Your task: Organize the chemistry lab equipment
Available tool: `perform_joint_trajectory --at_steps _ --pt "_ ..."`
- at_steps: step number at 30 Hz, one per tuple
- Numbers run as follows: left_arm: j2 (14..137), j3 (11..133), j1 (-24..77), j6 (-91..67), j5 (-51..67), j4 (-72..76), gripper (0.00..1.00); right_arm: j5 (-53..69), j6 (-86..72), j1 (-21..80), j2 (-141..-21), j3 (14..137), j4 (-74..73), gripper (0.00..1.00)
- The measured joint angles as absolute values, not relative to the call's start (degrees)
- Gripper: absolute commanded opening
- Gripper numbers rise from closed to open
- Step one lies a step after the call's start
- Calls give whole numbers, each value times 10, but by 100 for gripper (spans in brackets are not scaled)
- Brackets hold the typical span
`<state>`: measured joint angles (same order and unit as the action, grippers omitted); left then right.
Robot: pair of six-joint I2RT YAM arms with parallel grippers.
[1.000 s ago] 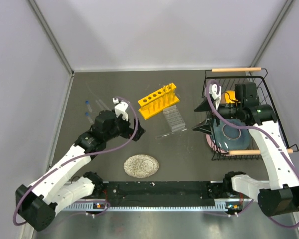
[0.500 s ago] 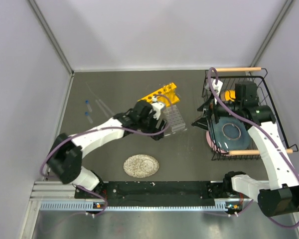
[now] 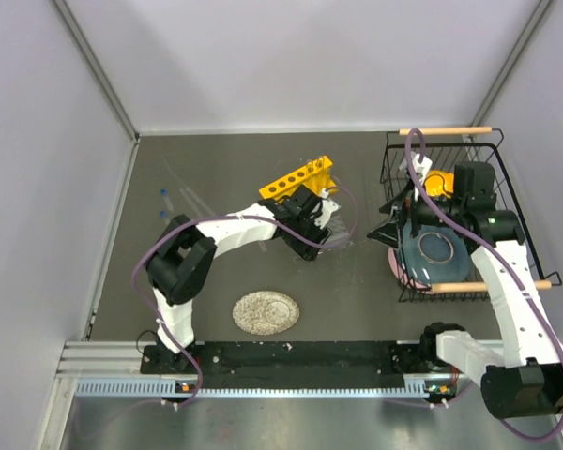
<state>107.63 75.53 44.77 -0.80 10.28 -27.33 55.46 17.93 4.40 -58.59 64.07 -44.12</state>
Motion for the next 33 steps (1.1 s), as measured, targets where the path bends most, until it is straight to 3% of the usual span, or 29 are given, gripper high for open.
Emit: perform_joint_trajectory --at_steps 14,25,33 --pt "1141 802 486 6 4 -322 39 576 162 31 -567 610 -416 99" --pt "1144 809 507 4 -35 -333 11 586 156 27 -553 603 -413 99" --pt "1129 787 511 -5 -27 -326 6 591 153 23 -538 595 -411 99"
